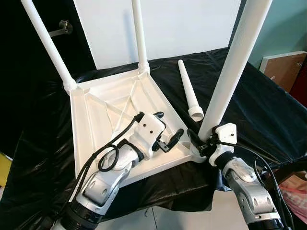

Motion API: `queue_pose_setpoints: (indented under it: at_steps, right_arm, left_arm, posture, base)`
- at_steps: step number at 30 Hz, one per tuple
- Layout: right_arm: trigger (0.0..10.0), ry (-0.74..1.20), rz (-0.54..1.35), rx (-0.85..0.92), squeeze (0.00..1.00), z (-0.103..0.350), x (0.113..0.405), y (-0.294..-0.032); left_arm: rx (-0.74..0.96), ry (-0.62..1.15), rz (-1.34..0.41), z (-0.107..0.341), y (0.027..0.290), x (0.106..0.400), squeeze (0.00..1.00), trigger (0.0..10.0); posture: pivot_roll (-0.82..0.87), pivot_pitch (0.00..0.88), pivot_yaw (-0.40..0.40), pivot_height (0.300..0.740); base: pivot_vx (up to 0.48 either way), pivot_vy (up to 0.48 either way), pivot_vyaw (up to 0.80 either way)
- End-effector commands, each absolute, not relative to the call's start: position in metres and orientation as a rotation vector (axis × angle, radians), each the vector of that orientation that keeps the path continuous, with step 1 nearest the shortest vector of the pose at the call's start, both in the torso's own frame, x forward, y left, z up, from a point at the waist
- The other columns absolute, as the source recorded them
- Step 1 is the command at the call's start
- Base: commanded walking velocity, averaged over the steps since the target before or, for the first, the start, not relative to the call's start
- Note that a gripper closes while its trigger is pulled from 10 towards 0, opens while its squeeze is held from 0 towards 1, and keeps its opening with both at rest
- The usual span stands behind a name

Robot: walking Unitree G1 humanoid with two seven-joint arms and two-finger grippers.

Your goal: Building children table

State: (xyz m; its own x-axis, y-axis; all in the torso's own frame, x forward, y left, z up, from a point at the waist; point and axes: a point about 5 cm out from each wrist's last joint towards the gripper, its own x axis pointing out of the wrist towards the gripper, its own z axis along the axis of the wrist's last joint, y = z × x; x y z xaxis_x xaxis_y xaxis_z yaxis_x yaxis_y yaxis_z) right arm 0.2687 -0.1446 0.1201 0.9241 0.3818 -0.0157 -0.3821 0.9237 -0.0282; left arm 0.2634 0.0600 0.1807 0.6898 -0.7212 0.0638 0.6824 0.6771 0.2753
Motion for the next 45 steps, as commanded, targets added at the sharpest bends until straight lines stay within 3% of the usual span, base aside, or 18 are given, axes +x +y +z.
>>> queue_pose_setpoints:
  at_steps: [1, 2, 4, 7, 14, 22, 33, 39, 45]
  right_arm:
    - [10.0, 0.499, 0.350, 0.059, 0.00, 0.053, 0.248, -0.150]
    - [10.0, 0.499, 0.350, 0.059, 0.00, 0.053, 0.248, -0.150]
    - [10.0, 0.271, 0.355, -0.009, 0.00, 0.073, 0.254, -0.149]
    - [10.0, 0.120, 0.334, -0.023, 0.00, 0.086, 0.256, -0.150]
    - [10.0, -0.106, 0.261, -0.083, 0.00, 0.104, 0.252, -0.155]
    - [10.0, -0.360, 0.201, -0.323, 0.00, 0.116, 0.237, -0.148]
    - [10.0, -0.515, 0.207, -0.412, 0.00, 0.132, 0.242, -0.141]
    - [10.0, -0.529, 0.131, -0.302, 0.00, 0.146, 0.256, -0.145]
    - [10.0, -0.419, 0.094, -0.168, 0.00, 0.149, 0.269, -0.145]
  left_arm:
    - [0.248, -0.156, -0.900, 0.179, 0.056, 0.257, 0.00, 10.0]
    - [0.248, -0.156, -0.900, 0.179, 0.056, 0.257, 0.00, 10.0]
    - [0.247, -0.154, -0.891, 0.179, 0.057, 0.257, 0.00, 10.0]
    - [0.247, -0.154, -0.889, 0.179, 0.057, 0.257, 0.00, 10.0]
    - [0.248, -0.154, -0.886, 0.180, 0.058, 0.259, 0.00, 10.0]
    - [0.262, -0.162, -0.870, 0.183, 0.062, 0.266, 0.00, 10.0]
    - [0.274, -0.171, -0.863, 0.186, 0.063, 0.270, 0.00, 10.0]
    - [0.272, -0.177, -0.855, 0.187, 0.063, 0.271, 0.00, 10.0]
    - [0.264, -0.186, -0.838, 0.190, 0.064, 0.274, 0.00, 10.0]
  posture:
    - [-0.16, 0.060, 0.051, 0.740]
    - [-0.16, 0.060, 0.051, 0.740]
    - [-0.15, 0.067, 0.046, 0.740]
    - [-0.15, 0.070, 0.047, 0.740]
    - [-0.15, 0.078, 0.048, 0.740]
    - [-0.15, 0.078, 0.064, 0.740]
    - [-0.14, 0.074, 0.059, 0.740]
    - [-0.14, 0.070, 0.050, 0.740]
    - [-0.14, 0.068, 0.039, 0.740]
  base:
    - [0.000, 0.000, 0.00]
    - [0.000, 0.000, 0.00]
    - [0.000, 0.000, 0.00]
    - [0.000, 0.000, 0.00]
    - [0.000, 0.000, 0.00]
    - [0.000, 0.000, 0.00]
    - [0.000, 0.000, 0.00]
    - [0.000, 0.000, 0.00]
    - [0.000, 0.000, 0.00]
